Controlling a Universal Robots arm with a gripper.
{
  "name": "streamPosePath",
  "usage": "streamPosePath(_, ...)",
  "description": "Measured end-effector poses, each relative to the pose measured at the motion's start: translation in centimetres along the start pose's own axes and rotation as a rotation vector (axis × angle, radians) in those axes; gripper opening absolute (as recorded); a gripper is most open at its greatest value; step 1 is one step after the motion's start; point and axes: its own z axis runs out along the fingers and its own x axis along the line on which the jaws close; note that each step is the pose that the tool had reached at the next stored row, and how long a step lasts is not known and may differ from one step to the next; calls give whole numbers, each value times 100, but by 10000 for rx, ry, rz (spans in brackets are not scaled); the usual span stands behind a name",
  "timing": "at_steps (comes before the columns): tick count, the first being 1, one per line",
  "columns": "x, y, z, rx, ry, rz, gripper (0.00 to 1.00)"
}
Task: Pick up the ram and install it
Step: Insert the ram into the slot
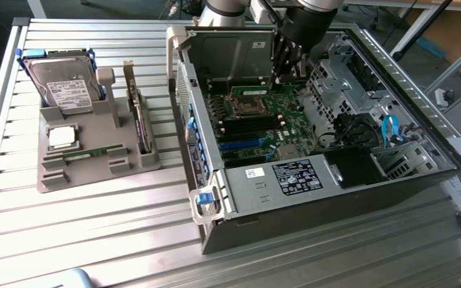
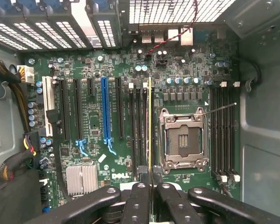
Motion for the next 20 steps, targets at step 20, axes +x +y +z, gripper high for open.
streamPosePath(20, 10, 0, 174, 2, 1, -204, 12)
